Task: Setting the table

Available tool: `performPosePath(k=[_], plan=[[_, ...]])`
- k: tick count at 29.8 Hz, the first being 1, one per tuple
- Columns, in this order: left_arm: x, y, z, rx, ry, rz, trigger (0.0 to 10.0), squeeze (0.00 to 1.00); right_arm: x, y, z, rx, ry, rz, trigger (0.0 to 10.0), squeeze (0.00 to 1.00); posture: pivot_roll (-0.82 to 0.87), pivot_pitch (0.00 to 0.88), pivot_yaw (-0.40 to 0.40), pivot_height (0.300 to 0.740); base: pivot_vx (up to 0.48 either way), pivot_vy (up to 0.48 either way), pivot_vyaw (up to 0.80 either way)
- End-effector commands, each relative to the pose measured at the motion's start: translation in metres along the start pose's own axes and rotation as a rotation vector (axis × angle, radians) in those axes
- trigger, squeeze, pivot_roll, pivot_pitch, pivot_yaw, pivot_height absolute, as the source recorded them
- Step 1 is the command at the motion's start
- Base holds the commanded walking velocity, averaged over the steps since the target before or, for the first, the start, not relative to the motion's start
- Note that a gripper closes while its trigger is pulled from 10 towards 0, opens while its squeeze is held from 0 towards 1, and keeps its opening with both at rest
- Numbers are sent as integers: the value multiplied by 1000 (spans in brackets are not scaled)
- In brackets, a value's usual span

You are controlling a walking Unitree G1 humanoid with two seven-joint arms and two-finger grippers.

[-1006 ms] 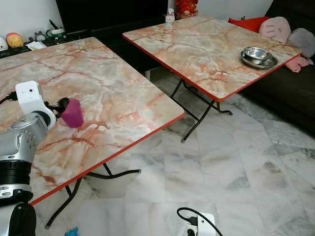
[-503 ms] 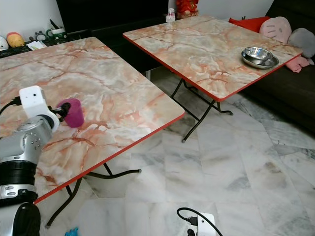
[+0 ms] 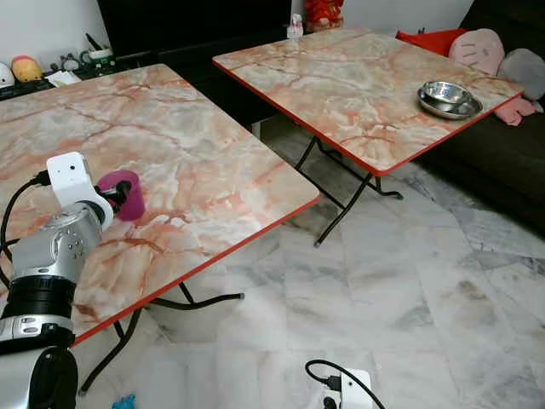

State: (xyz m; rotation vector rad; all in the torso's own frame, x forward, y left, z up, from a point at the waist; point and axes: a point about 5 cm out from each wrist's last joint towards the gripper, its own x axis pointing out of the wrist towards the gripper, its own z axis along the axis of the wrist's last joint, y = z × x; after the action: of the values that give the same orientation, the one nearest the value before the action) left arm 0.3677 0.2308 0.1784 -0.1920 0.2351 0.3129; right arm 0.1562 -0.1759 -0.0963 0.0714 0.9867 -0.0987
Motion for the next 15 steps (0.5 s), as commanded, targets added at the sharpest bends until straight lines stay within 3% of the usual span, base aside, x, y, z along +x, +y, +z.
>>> performPosePath(k=[1, 4, 6, 8, 15], plan=[[2, -1, 5, -13, -22, 26, 10000, 0, 0, -2, -2, -5, 12, -2, 10000, 0, 183, 0, -38, 740, 0, 0, 0], [2, -1, 5, -18, -26, 29, 10000, 0, 0, -2, -2, -8, 12, -2, 10000, 0, 182, 0, -37, 740, 0, 0, 0], [3, -1, 4, -17, -26, 30, 4431, 0, 0, -2, -2, -8, 12, -1, 10000, 0, 181, 0, -37, 740, 0, 0, 0], [3, -2, 3, -15, -24, 29, 78, 0, 0, -2, -2, -8, 12, -1, 10000, 0, 180, 0, -37, 740, 0, 0, 0], [3, -4, 2, 9, -20, 14, 0, 0, 0, -2, -2, -8, 12, -1, 10000, 0, 184, 0, -39, 740, 0, 0, 0]])
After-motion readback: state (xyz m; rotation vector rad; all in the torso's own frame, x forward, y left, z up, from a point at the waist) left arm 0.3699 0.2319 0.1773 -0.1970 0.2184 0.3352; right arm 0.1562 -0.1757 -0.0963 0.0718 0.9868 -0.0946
